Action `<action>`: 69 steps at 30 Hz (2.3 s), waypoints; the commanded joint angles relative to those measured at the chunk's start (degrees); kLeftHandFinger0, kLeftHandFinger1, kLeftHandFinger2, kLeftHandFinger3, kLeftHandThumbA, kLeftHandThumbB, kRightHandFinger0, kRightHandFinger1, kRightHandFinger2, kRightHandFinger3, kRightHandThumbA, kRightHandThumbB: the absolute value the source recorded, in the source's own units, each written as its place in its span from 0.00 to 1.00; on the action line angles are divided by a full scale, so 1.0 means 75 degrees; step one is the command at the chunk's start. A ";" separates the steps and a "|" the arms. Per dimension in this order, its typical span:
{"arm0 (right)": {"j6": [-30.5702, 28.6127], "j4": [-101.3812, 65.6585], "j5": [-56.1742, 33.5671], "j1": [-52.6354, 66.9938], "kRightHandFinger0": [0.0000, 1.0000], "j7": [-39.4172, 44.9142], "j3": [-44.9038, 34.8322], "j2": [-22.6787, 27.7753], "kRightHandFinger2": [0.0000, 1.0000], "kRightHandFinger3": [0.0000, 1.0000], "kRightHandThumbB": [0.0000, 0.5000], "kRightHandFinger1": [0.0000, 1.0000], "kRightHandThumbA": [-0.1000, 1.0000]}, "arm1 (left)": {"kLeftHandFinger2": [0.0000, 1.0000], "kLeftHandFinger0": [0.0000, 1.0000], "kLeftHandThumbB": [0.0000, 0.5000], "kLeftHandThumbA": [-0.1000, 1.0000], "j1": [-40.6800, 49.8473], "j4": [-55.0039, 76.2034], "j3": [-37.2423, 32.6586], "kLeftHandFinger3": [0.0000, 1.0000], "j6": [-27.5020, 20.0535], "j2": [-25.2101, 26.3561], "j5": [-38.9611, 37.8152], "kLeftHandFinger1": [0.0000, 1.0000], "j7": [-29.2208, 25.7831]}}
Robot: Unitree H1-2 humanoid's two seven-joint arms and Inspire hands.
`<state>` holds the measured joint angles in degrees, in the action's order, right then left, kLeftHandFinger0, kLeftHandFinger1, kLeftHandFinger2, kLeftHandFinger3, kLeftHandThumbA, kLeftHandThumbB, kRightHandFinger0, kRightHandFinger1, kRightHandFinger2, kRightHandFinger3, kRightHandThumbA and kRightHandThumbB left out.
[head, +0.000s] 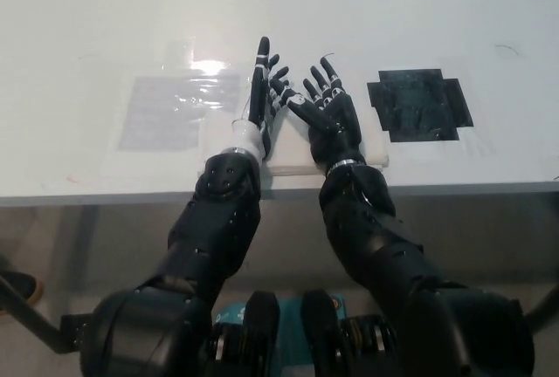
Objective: A stack of napkins is kept in the middle of the table close to the robot and the robot places both its hands sideways on the stack. Then it moves its hands away from each other while pressing down on the napkins to make them smooth
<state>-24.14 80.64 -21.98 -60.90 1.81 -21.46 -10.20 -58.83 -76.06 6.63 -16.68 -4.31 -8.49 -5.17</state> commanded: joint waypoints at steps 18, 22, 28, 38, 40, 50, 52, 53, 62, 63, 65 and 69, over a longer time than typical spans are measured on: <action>-0.0122 0.0017 0.0080 0.0362 1.00 0.0280 0.0149 0.0775 1.00 1.00 0.39 1.00 1.00 | 1.00 1.00 0.44 1.00 0.0467 0.0589 0.0195 1.00 -0.0049 0.0824 -0.0078 1.00 0.0315; -0.0147 -0.0008 0.0058 0.0360 1.00 0.0384 0.0126 0.0875 1.00 1.00 0.40 1.00 1.00 | 1.00 1.00 0.44 1.00 0.0462 0.0807 0.0192 1.00 0.0033 0.1000 -0.0087 1.00 0.0423; -0.0068 0.0040 0.0130 0.0414 1.00 0.0260 0.0180 0.0949 1.00 1.00 0.36 1.00 1.00 | 1.00 1.00 0.45 1.00 0.0455 0.0901 0.0179 1.00 0.0064 0.1185 -0.0087 1.00 0.0483; -0.0096 0.0037 0.0113 0.0351 1.00 0.0184 0.0146 0.1135 1.00 1.00 0.29 1.00 1.00 | 1.00 1.00 0.44 1.00 0.0459 0.1044 0.0176 1.00 -0.0055 0.1722 -0.0053 1.00 0.0672; -0.0115 0.0016 0.0089 0.0403 1.00 0.0295 0.0130 0.1222 1.00 1.00 0.31 1.00 1.00 | 1.00 1.00 0.45 1.00 0.0520 0.1110 0.0173 1.00 -0.0031 0.1861 -0.0051 1.00 0.0735; -0.0349 -0.0257 0.0128 0.0577 1.00 0.0785 0.0181 0.1631 1.00 1.00 0.35 1.00 1.00 | 1.00 1.00 0.43 1.00 0.0899 0.1798 0.0217 1.00 0.0247 0.2127 -0.0147 1.00 0.1022; -0.0371 -0.0651 0.0260 0.0652 1.00 0.0855 0.0263 0.1711 1.00 1.00 0.38 1.00 1.00 | 1.00 1.00 0.42 1.00 0.1162 0.2326 0.0241 1.00 0.0375 0.2122 -0.0212 1.00 0.1121; -0.0371 -0.1131 0.0381 0.0796 1.00 0.0781 0.0327 0.1730 1.00 1.00 0.38 1.00 1.00 | 1.00 1.00 0.43 1.00 0.1390 0.2786 0.0191 1.00 0.0529 0.2096 -0.0169 1.00 0.1129; 0.0764 -0.7835 0.0870 0.3024 1.00 0.0879 0.1348 0.1443 1.00 1.00 0.53 1.00 1.00 | 1.00 1.00 0.37 1.00 0.3015 0.7236 -0.0433 1.00 0.1376 0.1943 0.0009 1.00 0.1491; 0.0947 -0.8831 0.0876 0.3355 1.00 0.0912 0.1493 0.1408 1.00 1.00 0.58 1.00 1.00 | 1.00 1.00 0.36 1.00 0.3274 0.7951 -0.0576 1.00 0.1477 0.1954 0.0163 1.00 0.1491; 0.1175 -1.0276 0.0978 0.3862 1.00 0.0931 0.1738 0.1386 1.00 1.00 0.61 1.00 1.00 | 1.00 1.00 0.35 1.00 0.3741 0.9051 -0.0786 1.00 0.1463 0.1988 0.0505 1.00 0.1480; 0.1367 -1.2521 0.1219 0.4805 1.00 0.0972 0.2152 0.1265 1.00 1.00 0.49 1.00 1.00 | 1.00 1.00 0.39 1.00 0.4728 1.1138 -0.1083 1.00 0.1421 0.2031 0.0880 1.00 0.1607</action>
<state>-23.15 42.88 -19.52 -36.27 6.63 -16.43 0.84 -33.02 -36.31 5.58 -11.02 9.49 -8.67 2.27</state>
